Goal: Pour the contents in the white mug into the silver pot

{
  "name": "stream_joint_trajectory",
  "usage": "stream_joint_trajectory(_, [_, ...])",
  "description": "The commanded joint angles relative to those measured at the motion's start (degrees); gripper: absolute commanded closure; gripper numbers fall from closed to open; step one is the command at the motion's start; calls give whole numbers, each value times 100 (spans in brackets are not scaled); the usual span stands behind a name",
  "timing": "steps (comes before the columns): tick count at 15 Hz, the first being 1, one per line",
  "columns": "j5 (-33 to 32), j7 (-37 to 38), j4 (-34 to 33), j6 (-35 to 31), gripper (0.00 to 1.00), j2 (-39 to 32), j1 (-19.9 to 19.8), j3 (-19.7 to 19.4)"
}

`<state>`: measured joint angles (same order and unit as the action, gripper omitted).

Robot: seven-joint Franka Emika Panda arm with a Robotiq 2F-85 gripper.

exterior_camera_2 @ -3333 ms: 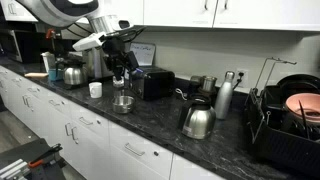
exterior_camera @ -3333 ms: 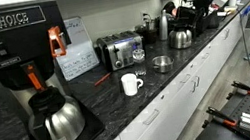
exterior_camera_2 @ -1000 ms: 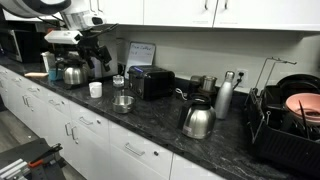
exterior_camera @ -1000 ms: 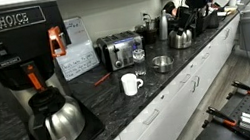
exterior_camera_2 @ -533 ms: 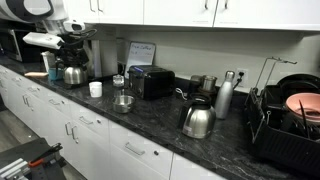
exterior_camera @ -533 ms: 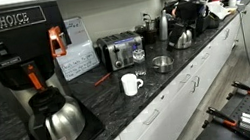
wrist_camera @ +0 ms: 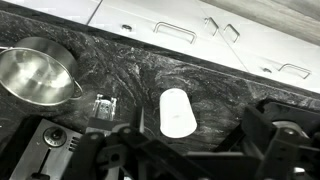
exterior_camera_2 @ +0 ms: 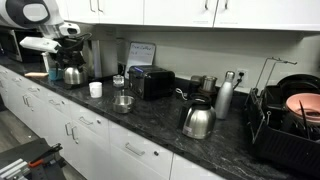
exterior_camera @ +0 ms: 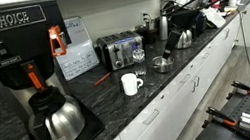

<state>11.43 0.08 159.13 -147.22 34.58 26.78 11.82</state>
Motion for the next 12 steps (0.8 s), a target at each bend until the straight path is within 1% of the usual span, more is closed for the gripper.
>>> stream_joint_trajectory(1, [26, -18, -10, 21, 0, 6, -27, 27])
stream_joint_trajectory(3, [26, -18, -9, 21, 0, 5, -27, 27])
stream_joint_trajectory(6, [167, 141, -8, -358, 0, -379, 62, 155])
stream_joint_trajectory(9, [306, 420, -15, -915, 0, -935, 165, 387])
stream_joint_trajectory(12, [149, 742, -118, -1527, 0, -1568, 85, 667])
